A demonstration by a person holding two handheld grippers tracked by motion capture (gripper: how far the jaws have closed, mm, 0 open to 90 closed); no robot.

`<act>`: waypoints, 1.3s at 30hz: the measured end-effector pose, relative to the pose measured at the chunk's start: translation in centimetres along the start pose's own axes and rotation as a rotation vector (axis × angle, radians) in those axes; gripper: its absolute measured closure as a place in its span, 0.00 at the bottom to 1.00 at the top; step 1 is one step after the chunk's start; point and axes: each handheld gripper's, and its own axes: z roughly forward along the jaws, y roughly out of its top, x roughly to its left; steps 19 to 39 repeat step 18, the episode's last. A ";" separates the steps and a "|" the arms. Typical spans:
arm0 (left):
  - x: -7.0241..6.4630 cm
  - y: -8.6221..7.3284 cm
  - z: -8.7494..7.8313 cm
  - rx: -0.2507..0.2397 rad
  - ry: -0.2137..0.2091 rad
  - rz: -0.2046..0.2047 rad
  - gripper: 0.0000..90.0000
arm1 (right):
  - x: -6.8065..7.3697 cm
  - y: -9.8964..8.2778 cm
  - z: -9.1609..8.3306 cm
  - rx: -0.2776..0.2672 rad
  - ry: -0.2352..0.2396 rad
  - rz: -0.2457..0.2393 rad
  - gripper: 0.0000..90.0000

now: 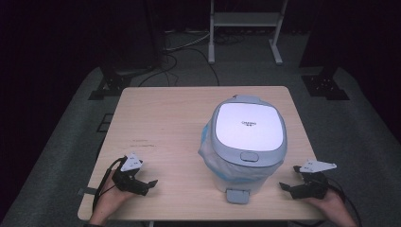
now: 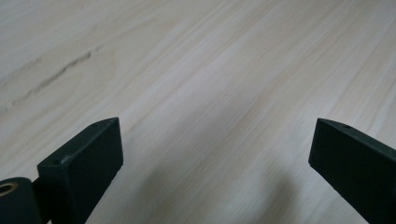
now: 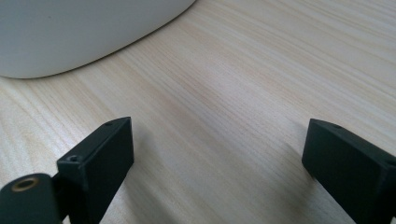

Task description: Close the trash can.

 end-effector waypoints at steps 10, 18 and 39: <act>0.4 -1.4 0.3 0.000 -0.008 -0.030 0.01 | 0.0 0.0 0.0 0.000 0.000 0.000 0.09; 0.5 -1.5 0.4 -0.005 -0.007 -0.033 0.00 | 0.0 0.0 0.0 0.000 0.000 0.000 0.09; 0.5 -1.5 0.4 -0.005 -0.007 -0.033 0.00 | 0.0 0.0 0.0 0.000 0.000 0.000 0.09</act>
